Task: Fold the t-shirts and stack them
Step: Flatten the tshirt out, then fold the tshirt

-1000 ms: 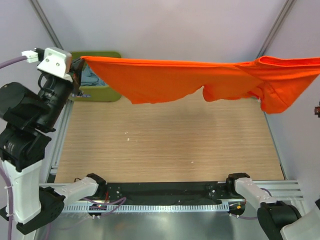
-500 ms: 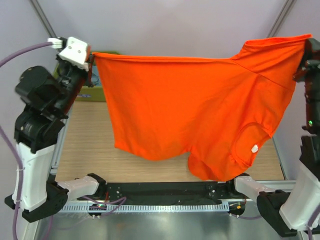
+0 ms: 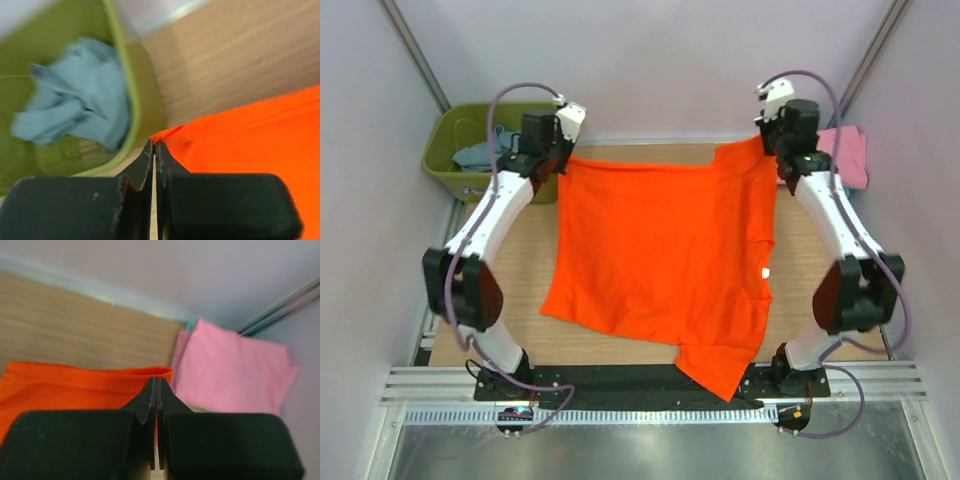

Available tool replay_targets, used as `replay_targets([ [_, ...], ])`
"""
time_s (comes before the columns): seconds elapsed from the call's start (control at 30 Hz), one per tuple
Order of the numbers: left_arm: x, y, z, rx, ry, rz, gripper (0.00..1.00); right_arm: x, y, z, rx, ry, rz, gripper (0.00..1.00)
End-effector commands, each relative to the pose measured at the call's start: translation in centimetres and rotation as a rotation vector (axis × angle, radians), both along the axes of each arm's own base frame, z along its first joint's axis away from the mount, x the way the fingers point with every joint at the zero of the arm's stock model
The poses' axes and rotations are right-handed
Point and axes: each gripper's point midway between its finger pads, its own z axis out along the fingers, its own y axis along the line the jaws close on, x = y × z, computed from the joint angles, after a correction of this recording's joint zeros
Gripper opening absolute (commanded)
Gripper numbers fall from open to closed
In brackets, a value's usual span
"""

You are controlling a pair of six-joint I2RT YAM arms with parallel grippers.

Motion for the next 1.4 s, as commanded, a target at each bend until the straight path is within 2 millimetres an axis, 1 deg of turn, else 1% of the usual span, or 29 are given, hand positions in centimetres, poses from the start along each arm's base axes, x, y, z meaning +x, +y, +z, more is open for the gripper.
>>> replay_targets([
  [0.0,4.2,-2.3,-6.5,-0.032,0.069,-0.054,0.0,4.4,0.9,-4.8,0.027,0.004,0.027,0.01],
  [0.03,5.2,-2.6,-7.9,-0.037,0.077,-0.05,0.0,5.5,1.1,-6.2,0.038,0.023,0.028,0.01],
  [0.07,6.0,-2.6,-10.0,-0.031,0.105,-0.046,0.0,7.3,1.2,-10.1,0.032,0.082,0.03,0.01],
  [0.1,6.9,-2.7,-10.8,-0.031,0.105,-0.041,0.0,8.2,1.3,-11.3,0.028,0.095,0.029,0.01],
  [0.13,8.0,-3.1,-14.2,-0.021,0.149,-0.043,0.0,9.5,1.3,-10.9,0.027,0.078,0.023,0.01],
  [0.17,9.0,-3.3,-14.3,-0.023,0.138,-0.04,0.0,10.8,1.2,-14.2,0.021,0.135,0.02,0.01],
  [0.2,9.8,-3.4,-16.8,-0.018,0.172,-0.034,0.0,12.2,1.4,-12.9,0.021,0.106,0.023,0.01],
  [0.23,10.3,-3.5,-17.4,-0.022,0.178,-0.025,0.0,12.9,1.4,-13.9,0.016,0.127,0.024,0.01],
  [0.27,11.2,-3.7,-16.9,-0.03,0.156,-0.021,0.0,13.8,1.4,-15.9,0.012,0.154,0.022,0.01],
  [0.3,11.8,-3.6,-17.3,-0.026,0.151,-0.008,0.0,14.9,1.4,-14.9,0.01,0.126,0.022,0.01],
  [0.33,12.2,-3.5,-18.5,-0.026,0.165,0.003,0.0,15.4,1.4,-15.3,0.007,0.136,0.021,0.01],
  [0.4,13.3,-3.3,-18.3,-0.034,0.145,0.023,0.0,17.0,1.4,-16.1,0.001,0.137,0.018,0.01],
  [0.43,13.6,-3.0,-19.1,-0.034,0.153,0.042,0.0,17.3,1.4,-16.6,-0.002,0.148,0.017,0.01],
  [0.47,13.9,-2.8,-18.9,-0.038,0.147,0.053,0.0,18.0,1.4,-16.0,-0.003,0.128,0.012,0.01],
  [0.5,14.1,-2.2,-19.0,-0.041,0.142,0.068,0.0,18.4,1.4,-17.2,-0.005,0.143,0.012,0.01],
  [0.67,14.6,-0.8,-18.8,-0.051,0.123,0.127,0.0,19.8,1.3,-17.3,-0.008,0.12,0.007,0.01],
  [0.8,14.3,-0.7,-17.9,-0.063,0.114,0.127,0.0,19.4,1.3,-18.0,0.004,0.143,-0.001,0.01],
  [0.83,14.2,-0.7,-17.7,-0.064,0.111,0.124,0.0,19.1,1.4,-17.0,0.008,0.131,0.002,0.01],
  [0.87,13.9,-0.8,-17.4,-0.068,0.111,0.119,0.0,18.6,1.4,-17.5,0.009,0.148,0.002,0.01],
  [0.9,13.7,-0.7,-17.0,-0.071,0.11,0.119,0.0,18.4,1.4,-17.2,0.01,0.14,0.004,0.01],
  [0.93,13.4,-0.7,-17.1,-0.069,0.114,0.115,0.0,17.9,1.3,-15.7,0.01,0.122,0.005,0.01],
  [0.97,13.2,-0.7,-16.8,-0.07,0.11,0.113,0.0,17.4,1.3,-16.4,0.007,0.14,0.003,0.01],
  [1.0,13.0,-0.8,-15.8,-0.073,0.099,0.102,0.0,17.0,1.2,-15.8,0.004,0.134,0.003,0.01],
  [1.17,11.3,-0.9,-14.2,-0.082,0.097,0.074,0.0,14.2,0.6,-13.5,-0.006,0.12,0.0,0.01],
  [1.23,10.7,-0.8,-13.4,-0.082,0.09,0.071,0.0,13.4,0.2,-13.1,-0.005,0.122,-0.006,0.01],
  [1.27,10.5,-0.7,-13.1,-0.08,0.084,0.073,0.0,12.8,0.0,-13.7,-0.004,0.138,-0.008,0.01],
  [1.3,10.2,-0.7,-12.8,-0.081,0.083,0.073,0.0,12.3,-0.1,-12.6,-0.004,0.122,-0.008,0.01],
  [1.33,9.8,-0.6,-12.4,-0.079,0.081,0.068,0.0,11.9,-0.2,-12.5,-0.005,0.123,-0.007,0.01],
  [1.37,9.6,-0.6,-12.1,-0.082,0.078,0.066,0.0,11.3,-0.3,-13.2,-0.009,0.139,-0.006,0.01],
])
